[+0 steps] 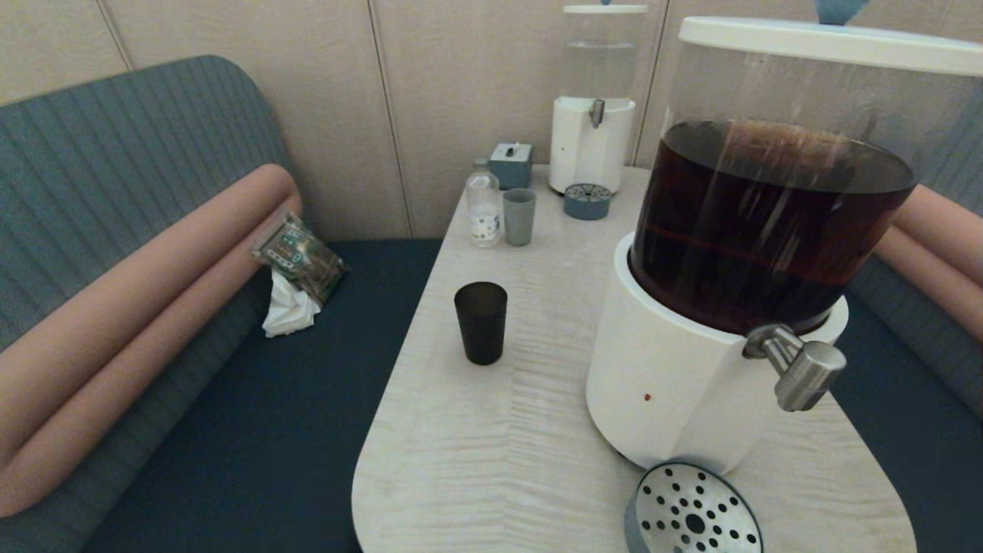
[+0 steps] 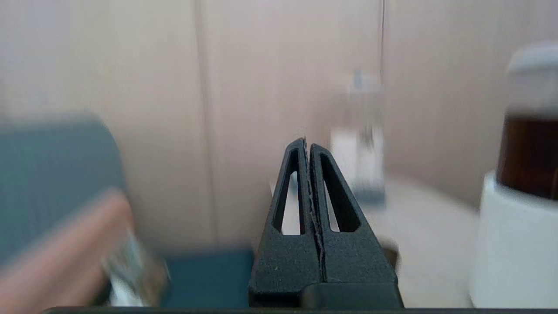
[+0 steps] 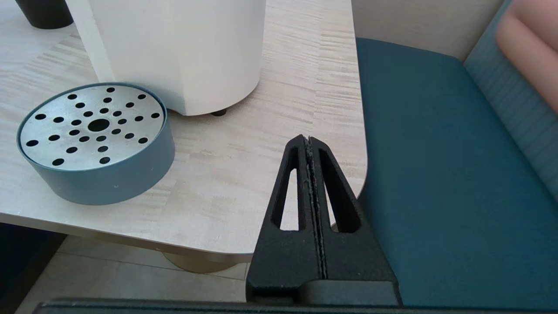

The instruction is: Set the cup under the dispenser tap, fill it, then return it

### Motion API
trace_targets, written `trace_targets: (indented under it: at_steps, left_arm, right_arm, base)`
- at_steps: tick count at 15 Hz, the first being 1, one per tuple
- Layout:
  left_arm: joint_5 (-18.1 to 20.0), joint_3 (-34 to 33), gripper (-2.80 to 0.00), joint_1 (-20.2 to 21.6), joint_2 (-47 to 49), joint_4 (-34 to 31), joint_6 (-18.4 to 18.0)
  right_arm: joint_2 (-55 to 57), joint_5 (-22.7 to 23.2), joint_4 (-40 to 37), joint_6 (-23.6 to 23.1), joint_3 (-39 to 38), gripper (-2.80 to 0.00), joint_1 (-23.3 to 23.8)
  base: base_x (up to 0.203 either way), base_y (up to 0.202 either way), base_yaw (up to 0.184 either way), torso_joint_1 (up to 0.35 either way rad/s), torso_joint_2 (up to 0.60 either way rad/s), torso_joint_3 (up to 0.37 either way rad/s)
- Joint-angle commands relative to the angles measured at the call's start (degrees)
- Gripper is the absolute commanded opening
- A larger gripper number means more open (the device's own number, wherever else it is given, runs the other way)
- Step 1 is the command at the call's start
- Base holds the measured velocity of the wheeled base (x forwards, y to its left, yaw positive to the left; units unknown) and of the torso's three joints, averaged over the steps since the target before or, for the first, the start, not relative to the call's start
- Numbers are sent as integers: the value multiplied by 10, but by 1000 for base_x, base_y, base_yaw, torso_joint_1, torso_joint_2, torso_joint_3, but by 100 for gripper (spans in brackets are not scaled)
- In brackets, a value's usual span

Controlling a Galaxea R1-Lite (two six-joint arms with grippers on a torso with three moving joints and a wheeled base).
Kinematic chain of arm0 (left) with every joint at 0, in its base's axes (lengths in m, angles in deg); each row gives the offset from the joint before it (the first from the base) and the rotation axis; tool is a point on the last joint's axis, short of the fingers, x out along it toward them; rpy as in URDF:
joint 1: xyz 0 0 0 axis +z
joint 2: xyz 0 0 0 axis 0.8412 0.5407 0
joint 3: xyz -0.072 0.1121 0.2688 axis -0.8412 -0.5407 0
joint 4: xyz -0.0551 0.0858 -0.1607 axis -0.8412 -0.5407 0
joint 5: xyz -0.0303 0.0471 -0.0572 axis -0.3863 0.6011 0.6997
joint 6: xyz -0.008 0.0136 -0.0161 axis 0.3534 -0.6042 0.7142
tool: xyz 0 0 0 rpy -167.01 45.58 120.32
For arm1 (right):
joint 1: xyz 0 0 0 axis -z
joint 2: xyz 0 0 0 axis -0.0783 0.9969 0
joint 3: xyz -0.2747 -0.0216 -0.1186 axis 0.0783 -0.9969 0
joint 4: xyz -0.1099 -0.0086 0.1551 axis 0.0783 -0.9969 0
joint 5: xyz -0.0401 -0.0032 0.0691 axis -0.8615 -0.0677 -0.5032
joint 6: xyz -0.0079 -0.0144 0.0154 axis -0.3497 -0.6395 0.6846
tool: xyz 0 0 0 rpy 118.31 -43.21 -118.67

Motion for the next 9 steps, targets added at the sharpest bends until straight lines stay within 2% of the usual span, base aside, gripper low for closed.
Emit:
trace_targets:
  at_steps: [1,9]
  left_arm:
    - [3,-23,-280,20,-99,1,0]
    - [24,-24,-280,50,-329,-80,-35]
  right_arm:
    - [1,0,0,0,-5,-280,0]
    - [1,0,0,0,-5,-280,0]
  base:
    - [0,0,0,0,0,0]
    - [0,0,0,0,0,0]
